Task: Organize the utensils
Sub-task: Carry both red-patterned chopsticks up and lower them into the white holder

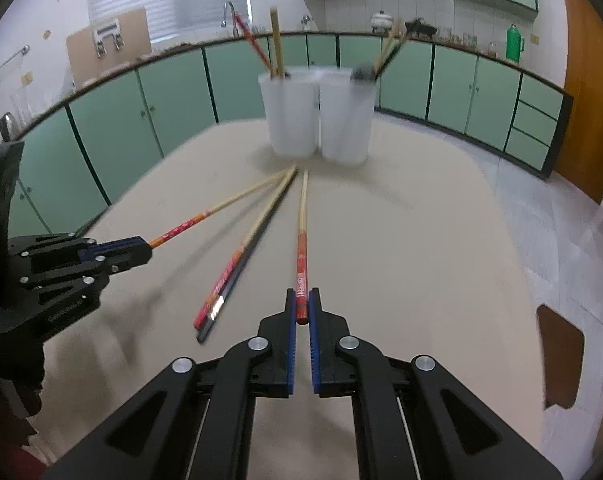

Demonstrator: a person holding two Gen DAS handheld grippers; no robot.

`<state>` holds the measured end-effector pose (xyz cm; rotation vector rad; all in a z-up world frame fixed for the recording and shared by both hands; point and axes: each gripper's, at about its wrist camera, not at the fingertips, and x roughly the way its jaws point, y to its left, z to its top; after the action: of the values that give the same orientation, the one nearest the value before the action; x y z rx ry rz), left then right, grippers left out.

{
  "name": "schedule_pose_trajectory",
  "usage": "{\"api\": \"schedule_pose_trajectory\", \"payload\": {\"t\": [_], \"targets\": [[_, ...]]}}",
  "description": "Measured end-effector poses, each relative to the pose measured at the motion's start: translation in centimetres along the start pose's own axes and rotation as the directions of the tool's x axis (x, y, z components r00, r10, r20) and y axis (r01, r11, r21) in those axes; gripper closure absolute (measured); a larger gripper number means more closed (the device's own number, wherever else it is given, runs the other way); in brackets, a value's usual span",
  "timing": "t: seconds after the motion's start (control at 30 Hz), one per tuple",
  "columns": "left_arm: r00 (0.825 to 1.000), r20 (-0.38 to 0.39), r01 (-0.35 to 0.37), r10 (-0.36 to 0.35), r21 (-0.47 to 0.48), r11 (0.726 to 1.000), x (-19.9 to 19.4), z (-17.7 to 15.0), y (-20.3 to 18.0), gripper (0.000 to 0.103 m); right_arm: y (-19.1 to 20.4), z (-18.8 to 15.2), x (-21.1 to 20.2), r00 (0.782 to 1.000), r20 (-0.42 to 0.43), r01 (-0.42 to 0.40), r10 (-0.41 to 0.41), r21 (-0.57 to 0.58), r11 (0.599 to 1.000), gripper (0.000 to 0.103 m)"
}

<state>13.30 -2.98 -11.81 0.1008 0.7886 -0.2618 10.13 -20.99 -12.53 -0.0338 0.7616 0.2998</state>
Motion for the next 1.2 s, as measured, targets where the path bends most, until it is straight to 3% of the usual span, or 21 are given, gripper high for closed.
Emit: {"api": "schedule_pose_trajectory", "payload": {"t": [0.17,0.4,0.87,1.03,1.2], "targets": [[0.995,0.101,-0.007,0.006,0.016,1.0,-3.5,2.5,0.3,0.098,-0.7,2.7,-2.7,0.998,0.069,-0.01,0.011,-0.007,1.0,0.097],[0.975,0.223,0.0,-0.006,0.027,1.0,-6.8,6.6,0.9,0.098,-1.7,6.4,-4.9,0.991,0.124,-0.061,0.059,0.011,0.998,0.097],[0.948,0.317,0.009,-0.019,0.033,0.999,-8.3,12.8,2.5,0.098,-3.2,15.0,-7.1,0.981,0.163,-0.091,0.1,-0.062,0.994,0.097],[0.929,0.371,-0.017,0.004,0.033,0.999,-9.7,15.7,3.8,0.098,-3.5,18.4,-8.2,0.973,0.208,-0.078,0.096,-0.091,0.993,0.097],[0.896,0.443,-0.052,0.033,0.031,0.998,-11.2,19.3,4.7,0.098,-3.7,22.2,-9.4,0.959,0.264,-0.076,0.1,-0.1,0.992,0.097]]}}
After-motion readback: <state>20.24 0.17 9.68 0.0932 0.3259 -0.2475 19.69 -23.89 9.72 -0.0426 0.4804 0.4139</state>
